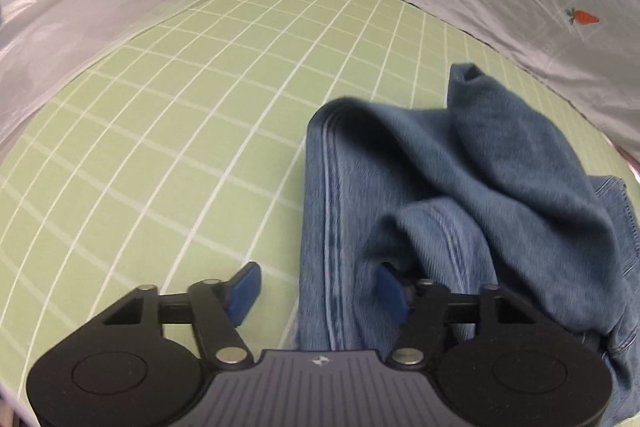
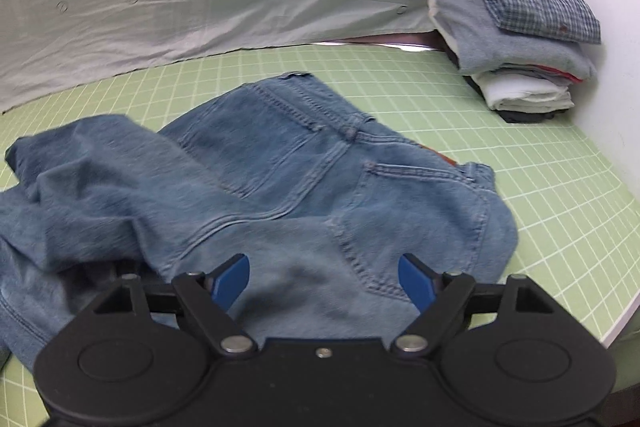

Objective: Fold clothes

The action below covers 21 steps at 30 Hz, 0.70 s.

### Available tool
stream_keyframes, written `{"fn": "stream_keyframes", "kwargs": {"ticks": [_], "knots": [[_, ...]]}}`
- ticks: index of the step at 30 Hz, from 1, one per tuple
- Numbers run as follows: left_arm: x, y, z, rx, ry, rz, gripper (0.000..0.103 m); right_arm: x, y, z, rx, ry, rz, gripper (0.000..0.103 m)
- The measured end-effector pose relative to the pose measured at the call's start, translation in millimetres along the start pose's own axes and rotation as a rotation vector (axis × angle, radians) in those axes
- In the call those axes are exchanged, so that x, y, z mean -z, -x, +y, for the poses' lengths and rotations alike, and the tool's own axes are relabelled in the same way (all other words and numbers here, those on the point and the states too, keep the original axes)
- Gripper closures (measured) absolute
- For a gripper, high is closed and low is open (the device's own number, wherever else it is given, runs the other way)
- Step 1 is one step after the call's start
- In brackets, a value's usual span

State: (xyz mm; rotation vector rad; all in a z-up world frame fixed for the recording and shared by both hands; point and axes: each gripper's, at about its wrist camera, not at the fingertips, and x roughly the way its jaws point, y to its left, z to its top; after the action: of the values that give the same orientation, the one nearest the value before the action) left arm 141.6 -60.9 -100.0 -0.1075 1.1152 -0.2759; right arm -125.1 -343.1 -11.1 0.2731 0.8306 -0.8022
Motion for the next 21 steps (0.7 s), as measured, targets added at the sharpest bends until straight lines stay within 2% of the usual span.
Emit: {"fn": "stream_keyframes", "kwargs": {"ticks": [2, 4, 5, 8, 11, 15, 19, 21], "knots": [[-11, -9, 4, 0.038, 0.004, 0.022, 0.056, 0, 2, 16, 0.011, 0.005, 0.009, 0.021], [-20, -14, 4, 0.087, -0.023, 0.038, 0.077, -1, 3, 30, 0.024, 0.007, 0.019, 0.021], [-23, -16, 4, 0.104, -0.032, 0.047, 0.077, 0, 3, 36, 0.032, 0.008, 0.024, 0.021], [-34, -14, 7, 0.138, -0.051, 0.038, 0.091, 1, 2, 54, 0.051, 0.006, 0.044, 0.021], [-57, -4, 11, 0.15, -0.069, -0.011, 0.092, 0, 2, 70, 0.067, 0.004, 0.061, 0.021], [-101, 23, 9, 0.097, -0.146, -0.165, 0.093, -2, 3, 86, 0.089, 0.005, 0.064, 0.021], [-156, 60, 8, 0.004, -0.206, -0.406, 0.094, -4, 4, 95, 0.114, 0.008, 0.065, 0.021], [-174, 77, 9, 0.009, -0.219, -0.515, 0.094, -5, 4, 96, 0.126, 0.003, 0.064, 0.021]]}}
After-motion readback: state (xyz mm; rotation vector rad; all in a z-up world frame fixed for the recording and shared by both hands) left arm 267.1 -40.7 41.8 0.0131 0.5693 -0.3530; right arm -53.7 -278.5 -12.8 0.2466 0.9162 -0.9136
